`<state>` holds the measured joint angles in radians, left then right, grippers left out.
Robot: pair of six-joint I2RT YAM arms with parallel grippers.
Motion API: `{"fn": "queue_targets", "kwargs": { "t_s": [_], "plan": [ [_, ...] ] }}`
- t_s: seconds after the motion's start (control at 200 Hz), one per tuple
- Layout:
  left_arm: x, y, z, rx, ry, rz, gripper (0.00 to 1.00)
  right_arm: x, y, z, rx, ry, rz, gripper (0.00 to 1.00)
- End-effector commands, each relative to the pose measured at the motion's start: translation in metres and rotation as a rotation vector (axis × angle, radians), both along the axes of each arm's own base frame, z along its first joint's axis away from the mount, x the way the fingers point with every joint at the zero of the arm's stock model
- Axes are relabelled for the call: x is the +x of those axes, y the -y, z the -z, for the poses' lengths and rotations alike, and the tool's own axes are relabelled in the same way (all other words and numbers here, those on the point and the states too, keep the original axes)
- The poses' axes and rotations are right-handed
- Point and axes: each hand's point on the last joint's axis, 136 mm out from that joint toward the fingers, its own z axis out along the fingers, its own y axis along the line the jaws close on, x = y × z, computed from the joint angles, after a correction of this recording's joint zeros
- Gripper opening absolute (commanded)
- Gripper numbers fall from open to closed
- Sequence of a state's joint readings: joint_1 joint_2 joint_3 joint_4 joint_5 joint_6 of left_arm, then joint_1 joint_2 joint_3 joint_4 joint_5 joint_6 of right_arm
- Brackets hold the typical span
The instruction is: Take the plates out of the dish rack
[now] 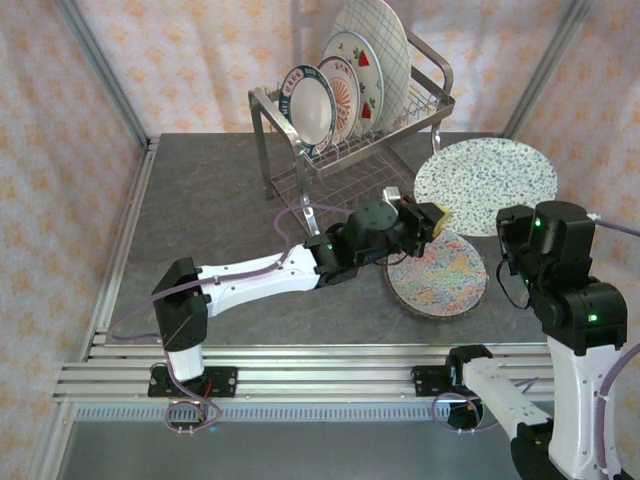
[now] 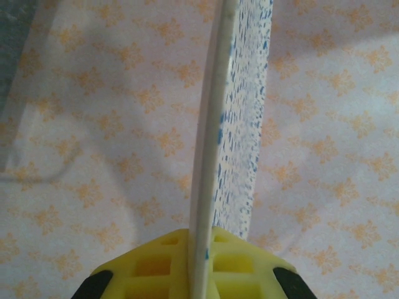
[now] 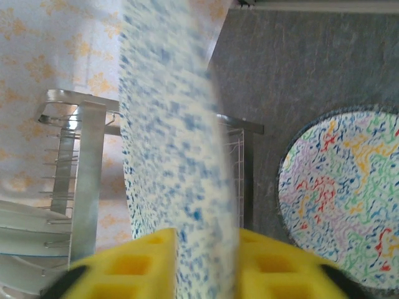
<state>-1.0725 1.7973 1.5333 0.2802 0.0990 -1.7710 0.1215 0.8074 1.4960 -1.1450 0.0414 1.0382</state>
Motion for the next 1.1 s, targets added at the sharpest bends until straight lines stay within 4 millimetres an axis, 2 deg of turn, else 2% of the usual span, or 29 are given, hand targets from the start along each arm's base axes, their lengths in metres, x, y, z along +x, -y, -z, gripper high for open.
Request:
{"fn": "queue_targets", "kwargs": {
  "t_s": [0.0,0.12,0.255,0.42,0.626,0.726,0.831,1.096],
  "plan": [
    [0.006,-0.015,-0.018,-0.006,0.071,-0.039,0.00,-0.008,0.008,0.000,-0.018,-0.024,0.037,0.48],
    [0.008,-0.020,-0.018,0.021,0.108,-0.036,0.00,-0.013,0.012,0.003,-0.066,-0.107,0.038,0.62],
    [0.012,-0.027,-0.013,0.052,0.145,-0.029,0.00,-0.019,0.015,0.002,-0.116,-0.164,0.026,0.65],
    [0.011,-0.021,0.003,0.124,0.196,0.060,0.00,-0.017,0.015,-0.007,-0.190,-0.155,-0.026,0.65],
    [0.000,-0.022,0.042,0.325,0.300,0.186,0.00,-0.011,0.001,-0.008,-0.292,-0.180,-0.191,0.65],
    [-0.005,-0.024,0.069,0.404,0.312,0.228,0.00,-0.014,-0.001,-0.006,-0.332,-0.209,-0.237,0.65],
    [-0.007,-0.025,0.097,0.421,0.294,0.242,0.00,-0.014,-0.005,-0.003,-0.349,-0.222,-0.281,0.65],
    [-0.005,-0.018,0.147,0.439,0.292,0.263,0.00,-0.011,-0.018,0.017,-0.315,-0.261,-0.354,0.65]
  ]
}}
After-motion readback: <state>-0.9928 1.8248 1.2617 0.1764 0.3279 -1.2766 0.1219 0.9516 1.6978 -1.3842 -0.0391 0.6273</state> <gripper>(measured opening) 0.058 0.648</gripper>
